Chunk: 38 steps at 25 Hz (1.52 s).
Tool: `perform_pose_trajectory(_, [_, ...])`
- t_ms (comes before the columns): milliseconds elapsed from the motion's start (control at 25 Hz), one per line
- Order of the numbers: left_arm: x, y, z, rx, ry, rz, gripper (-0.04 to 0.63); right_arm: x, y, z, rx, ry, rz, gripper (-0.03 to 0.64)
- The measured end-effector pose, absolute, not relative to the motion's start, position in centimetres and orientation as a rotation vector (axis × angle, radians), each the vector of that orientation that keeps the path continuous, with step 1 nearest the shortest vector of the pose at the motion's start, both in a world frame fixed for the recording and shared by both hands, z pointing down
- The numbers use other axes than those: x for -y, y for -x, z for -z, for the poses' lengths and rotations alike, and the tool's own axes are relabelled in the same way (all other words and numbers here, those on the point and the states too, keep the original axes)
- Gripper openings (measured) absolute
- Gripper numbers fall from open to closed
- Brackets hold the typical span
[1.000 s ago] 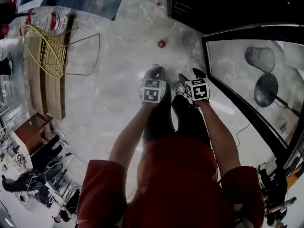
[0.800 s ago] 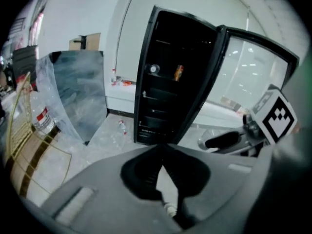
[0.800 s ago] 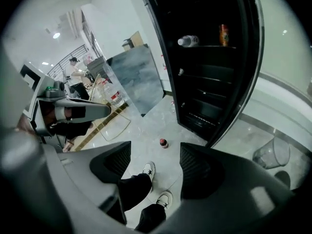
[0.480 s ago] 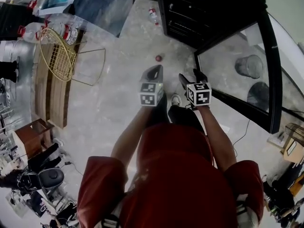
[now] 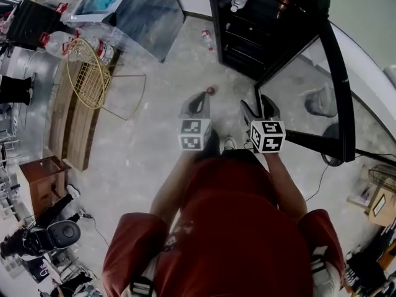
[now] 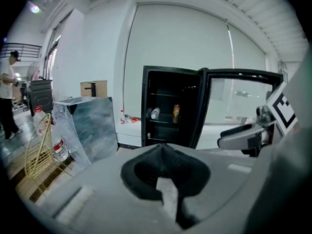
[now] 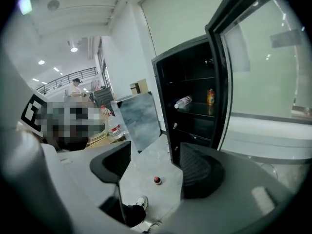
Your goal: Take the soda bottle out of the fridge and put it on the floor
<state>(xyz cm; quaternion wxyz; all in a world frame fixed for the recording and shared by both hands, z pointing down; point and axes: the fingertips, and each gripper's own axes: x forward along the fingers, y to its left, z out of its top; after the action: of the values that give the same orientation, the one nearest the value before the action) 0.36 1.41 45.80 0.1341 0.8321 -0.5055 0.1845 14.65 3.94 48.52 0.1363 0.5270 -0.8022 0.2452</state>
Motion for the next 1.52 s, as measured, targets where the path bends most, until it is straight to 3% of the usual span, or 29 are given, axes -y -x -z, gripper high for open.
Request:
perform_pose_trajectory(680, [-5.1, 3.7, -37.8, 1.636, -2.533, -0.463, 0.000, -5.5, -14.5, -37.8, 2.408, -1.646, -0.307, 0.301])
perform_pose_trajectory(1520, [-5.1, 1.6, -36.9, 1.602, -2.576, -0.472, 0.000, -5.5, -15.8, -38.3, 2.392, -1.644, -0.241, 0.299])
